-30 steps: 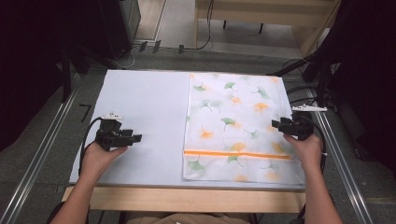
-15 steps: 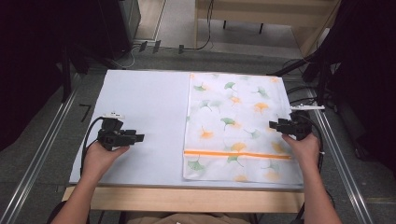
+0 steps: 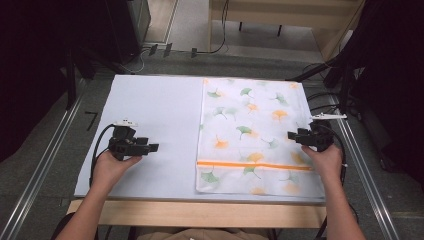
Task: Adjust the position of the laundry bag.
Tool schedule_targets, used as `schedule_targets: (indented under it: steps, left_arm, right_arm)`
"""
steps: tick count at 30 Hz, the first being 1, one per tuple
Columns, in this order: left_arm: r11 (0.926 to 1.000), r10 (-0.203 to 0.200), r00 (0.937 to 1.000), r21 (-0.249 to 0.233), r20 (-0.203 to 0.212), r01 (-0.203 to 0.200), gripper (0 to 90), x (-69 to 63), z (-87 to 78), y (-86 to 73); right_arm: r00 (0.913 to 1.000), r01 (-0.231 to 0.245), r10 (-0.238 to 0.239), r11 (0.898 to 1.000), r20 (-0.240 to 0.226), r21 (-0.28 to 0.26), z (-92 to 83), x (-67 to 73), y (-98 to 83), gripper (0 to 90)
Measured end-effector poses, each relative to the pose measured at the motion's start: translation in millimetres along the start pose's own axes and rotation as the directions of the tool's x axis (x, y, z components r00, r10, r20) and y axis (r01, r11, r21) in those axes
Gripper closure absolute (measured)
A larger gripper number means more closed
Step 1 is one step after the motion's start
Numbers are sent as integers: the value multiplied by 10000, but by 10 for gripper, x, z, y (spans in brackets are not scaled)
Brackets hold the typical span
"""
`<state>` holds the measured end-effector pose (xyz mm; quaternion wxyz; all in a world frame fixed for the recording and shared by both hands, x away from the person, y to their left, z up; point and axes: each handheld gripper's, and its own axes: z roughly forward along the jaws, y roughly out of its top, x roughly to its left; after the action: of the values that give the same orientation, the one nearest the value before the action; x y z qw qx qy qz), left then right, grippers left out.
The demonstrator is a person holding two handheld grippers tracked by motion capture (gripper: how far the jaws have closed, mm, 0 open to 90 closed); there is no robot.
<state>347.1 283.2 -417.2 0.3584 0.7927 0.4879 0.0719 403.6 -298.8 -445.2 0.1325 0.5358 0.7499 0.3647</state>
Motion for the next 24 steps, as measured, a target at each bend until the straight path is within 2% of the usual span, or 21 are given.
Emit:
schedule_targets:
  steps: [7, 8, 11, 12, 13, 14, 17, 23, 24]
  left_arm:
    - [9998, 178, 9998, -119, 77, -177, 498, -35, 1, 4]
    - [9999, 105, 9995, -95, 310, -103, 507, -43, 7, 8]
    - [9997, 224, 9991, 7, 364, -225, 526, -72, 8, 17]
    - [9997, 224, 9991, 7, 364, -225, 517, -72, 8, 17]
    - [9998, 0, 9994, 203, 360, -7, 490, -79, 16, 30]
    - [9997, -33, 9991, 239, 414, 23, 479, -81, 18, 33]
    - [9998, -20, 9990, 183, 448, 12, 455, -104, 21, 40]
    - [9997, 192, 9966, 123, 798, -202, 464, -295, 76, 83]
    - [9997, 192, 9966, 123, 798, -202, 466, -295, 76, 83]
  right_arm:
    - [10000, -21, 21, 10000, 13, 32, -1, -11, -12, 489]
    - [10000, -11, 11, 10000, 20, 25, -2, -12, -12, 489]
    - [10000, -14, 14, 10000, 41, -2, -3, -13, -12, 487]
    - [10000, -14, 14, 10000, 41, -2, -3, -13, -12, 487]
    - [10000, -1, 1, 10000, 46, -10, -4, -16, -12, 487]
    - [10000, 4, -4, 10000, 52, -6, -5, -17, -12, 487]
    - [10000, 5, -5, 10000, 60, 3, -9, -25, -12, 487]
    - [9997, -55, 55, 10000, 241, -1, -37, -107, -43, 486]
    - [9997, -55, 55, 10000, 241, -1, -37, -107, -43, 486]
